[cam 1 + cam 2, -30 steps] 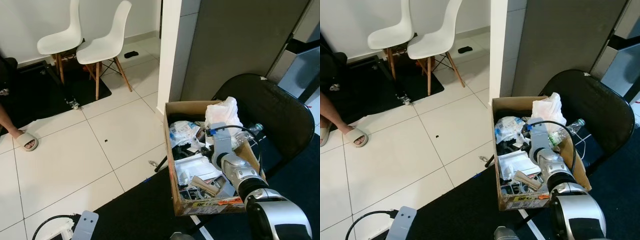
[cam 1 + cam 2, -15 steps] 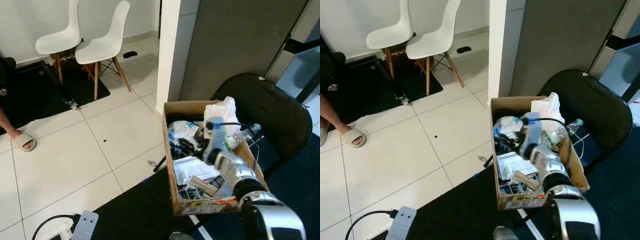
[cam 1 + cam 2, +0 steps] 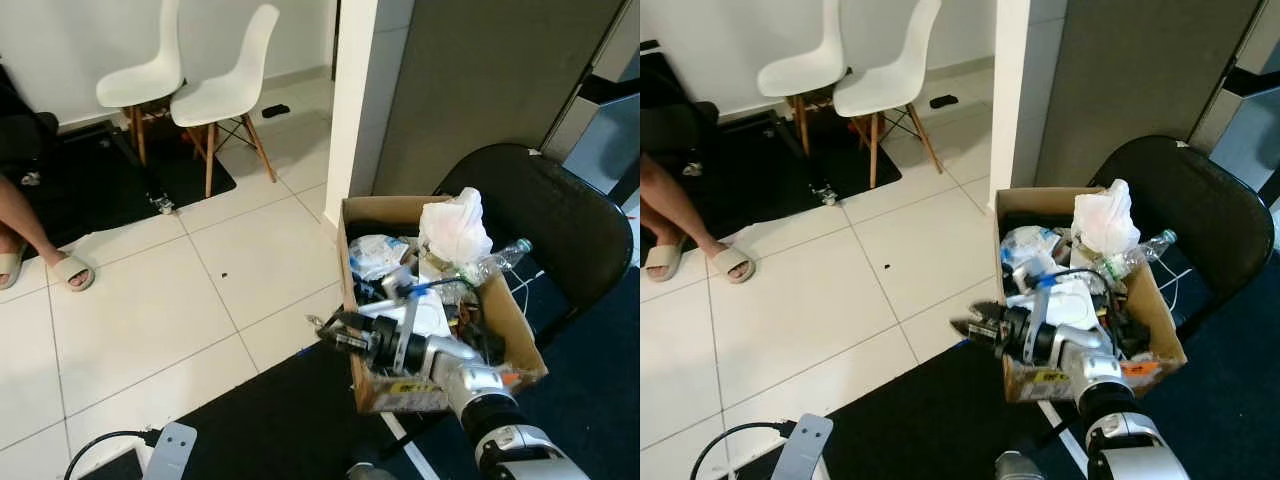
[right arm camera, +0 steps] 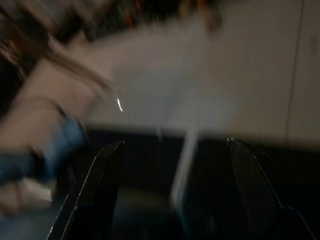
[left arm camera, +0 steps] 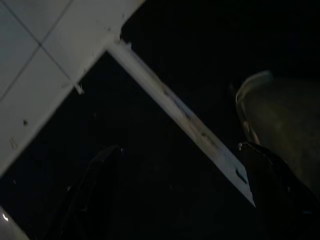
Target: Picking trash to rubbish bin
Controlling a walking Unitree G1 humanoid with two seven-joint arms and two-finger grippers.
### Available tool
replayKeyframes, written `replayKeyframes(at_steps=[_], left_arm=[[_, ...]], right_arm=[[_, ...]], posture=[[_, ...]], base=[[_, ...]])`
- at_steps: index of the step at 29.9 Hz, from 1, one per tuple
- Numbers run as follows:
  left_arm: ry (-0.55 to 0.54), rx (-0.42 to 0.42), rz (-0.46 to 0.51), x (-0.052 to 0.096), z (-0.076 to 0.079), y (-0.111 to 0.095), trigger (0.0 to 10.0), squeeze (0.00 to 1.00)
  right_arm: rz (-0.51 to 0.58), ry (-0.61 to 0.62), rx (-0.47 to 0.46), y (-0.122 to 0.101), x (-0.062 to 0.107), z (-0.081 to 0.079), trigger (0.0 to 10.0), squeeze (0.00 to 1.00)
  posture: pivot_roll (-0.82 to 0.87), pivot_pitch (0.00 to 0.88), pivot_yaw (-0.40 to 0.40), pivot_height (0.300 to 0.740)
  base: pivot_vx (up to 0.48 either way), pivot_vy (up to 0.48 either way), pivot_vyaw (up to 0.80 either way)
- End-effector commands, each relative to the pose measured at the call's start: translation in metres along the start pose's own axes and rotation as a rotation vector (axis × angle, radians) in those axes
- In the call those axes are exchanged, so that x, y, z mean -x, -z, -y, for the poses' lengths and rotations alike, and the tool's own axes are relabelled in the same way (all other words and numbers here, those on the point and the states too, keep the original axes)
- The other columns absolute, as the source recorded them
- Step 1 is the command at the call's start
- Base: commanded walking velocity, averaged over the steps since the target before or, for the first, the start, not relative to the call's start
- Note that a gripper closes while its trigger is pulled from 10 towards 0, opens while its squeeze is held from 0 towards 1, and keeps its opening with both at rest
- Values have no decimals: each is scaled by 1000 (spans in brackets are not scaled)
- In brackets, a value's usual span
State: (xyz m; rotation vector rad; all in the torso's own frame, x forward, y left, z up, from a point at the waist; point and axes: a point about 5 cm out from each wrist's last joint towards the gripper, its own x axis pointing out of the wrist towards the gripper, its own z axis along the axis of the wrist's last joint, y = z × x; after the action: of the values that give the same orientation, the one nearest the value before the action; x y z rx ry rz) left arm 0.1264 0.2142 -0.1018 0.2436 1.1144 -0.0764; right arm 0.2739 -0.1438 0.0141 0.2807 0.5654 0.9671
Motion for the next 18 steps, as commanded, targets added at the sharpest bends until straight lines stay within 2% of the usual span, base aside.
replayKeyframes(at_steps=[1,4,5,7,8,9,10,11,12,13,16,18], left_arm=[[0,-9,-15,0,0,3,10000,0],[-1,-8,-12,0,0,2,10000,0],[0,-9,-11,0,0,2,10000,0],[0,-9,-10,0,0,1,10000,0],[0,-10,-9,0,0,1,10000,0],[0,-10,-9,0,0,1,10000,0],[1,-11,-9,0,1,1,10000,0],[2,-12,-9,0,1,1,10000,0],[2,-12,-9,0,1,1,10000,0],[3,-13,-10,0,1,1,10000,0],[4,-13,-12,0,2,1,10000,0],[4,-12,-13,0,2,2,10000,0]], right_arm=[[-53,46,7,9,4,3,10000,0],[-120,138,-22,26,10,8,10000,0],[-182,212,-18,39,15,12,10000,0],[-225,261,-10,47,18,14,10000,0],[-298,308,7,60,23,15,10000,0],[-298,308,7,60,23,15,10000,0],[-358,332,21,71,28,15,10000,0],[-490,372,54,95,38,12,10000,0],[-490,372,54,95,38,12,10000,0],[-569,413,58,114,47,9,10000,0],[-602,444,46,124,52,7,10000,0],[-639,469,7,139,58,2,10000,0]], posture=[[91,22,7,740],[93,18,3,740],[92,13,1,740],[92,13,1,740],[92,13,1,740],[92,13,1,740],[92,13,1,740],[87,13,1,740],[87,13,1,740],[87,13,1,740],[87,13,1,740],[88,18,4,740]], base=[[-285,0,0],[-300,0,0],[-304,0,0],[-304,0,0],[-304,0,0],[-304,0,0],[-311,0,0],[-311,0,0],[-311,0,0],[-315,0,0],[-314,0,0],[-311,0,0]])
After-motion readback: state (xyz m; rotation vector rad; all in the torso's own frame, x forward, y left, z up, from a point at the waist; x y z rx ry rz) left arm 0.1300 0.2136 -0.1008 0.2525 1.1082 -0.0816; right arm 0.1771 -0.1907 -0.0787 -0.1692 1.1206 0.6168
